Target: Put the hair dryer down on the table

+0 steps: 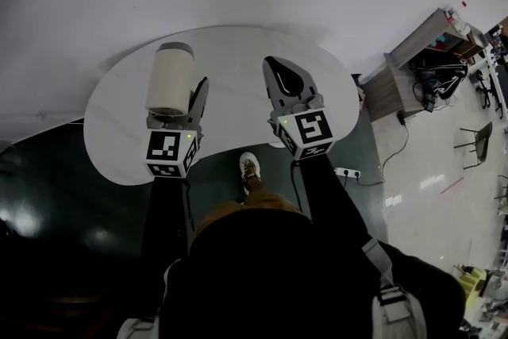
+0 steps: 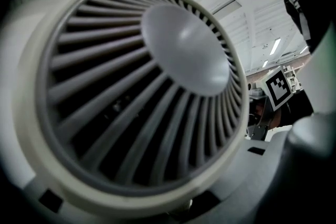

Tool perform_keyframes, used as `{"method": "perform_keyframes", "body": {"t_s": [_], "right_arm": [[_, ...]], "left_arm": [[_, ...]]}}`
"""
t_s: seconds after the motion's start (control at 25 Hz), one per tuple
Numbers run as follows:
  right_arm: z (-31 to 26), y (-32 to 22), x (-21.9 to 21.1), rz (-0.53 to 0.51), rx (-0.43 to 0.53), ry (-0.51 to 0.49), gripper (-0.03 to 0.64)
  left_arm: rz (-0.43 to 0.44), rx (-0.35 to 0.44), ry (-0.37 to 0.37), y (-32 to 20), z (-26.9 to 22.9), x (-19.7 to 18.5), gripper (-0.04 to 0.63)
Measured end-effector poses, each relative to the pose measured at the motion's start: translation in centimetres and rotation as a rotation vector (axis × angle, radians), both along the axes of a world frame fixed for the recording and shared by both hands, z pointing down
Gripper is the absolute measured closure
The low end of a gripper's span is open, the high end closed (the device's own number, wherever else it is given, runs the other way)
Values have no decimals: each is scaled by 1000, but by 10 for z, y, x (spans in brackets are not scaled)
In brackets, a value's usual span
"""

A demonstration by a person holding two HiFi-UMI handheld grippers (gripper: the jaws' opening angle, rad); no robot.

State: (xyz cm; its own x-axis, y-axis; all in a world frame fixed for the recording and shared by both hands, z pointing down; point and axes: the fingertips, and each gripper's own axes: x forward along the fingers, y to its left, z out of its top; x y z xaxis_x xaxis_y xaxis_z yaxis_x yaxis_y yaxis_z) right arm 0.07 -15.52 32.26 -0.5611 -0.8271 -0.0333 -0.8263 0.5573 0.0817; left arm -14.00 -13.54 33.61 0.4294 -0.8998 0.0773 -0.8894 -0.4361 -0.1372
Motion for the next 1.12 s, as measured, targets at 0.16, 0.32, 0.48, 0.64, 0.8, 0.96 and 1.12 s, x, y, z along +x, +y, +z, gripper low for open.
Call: {"method": "perform_keyframes", "body": {"t_s": [0.16,0.32,0.48,0.64,0.8,0.96,1.12], "right_arm": [[0,-33,-1,-19,-11,-12,589],[2,-60,-1,-35,-24,-8,589],[9,-81,-1,-51,-32,9,589],[13,-112,-3,-60,-48,5,589],[23,-140,-8,-90,-55,33,589],[30,-164,-10,-104,-65,38,589],[36,-185,-10,-116,-69,33,589]], "left_arm": [[0,-12,-6,-28,-1,4,396],[-10,-25,-12,-56,2,5,396],[-11,-35,-20,-78,9,8,396],[-10,-48,-27,-105,15,11,396],[-26,-52,-25,-130,20,8,396],[-45,-60,-19,-152,26,7,396],[-54,-67,-19,-172,32,6,396]]}}
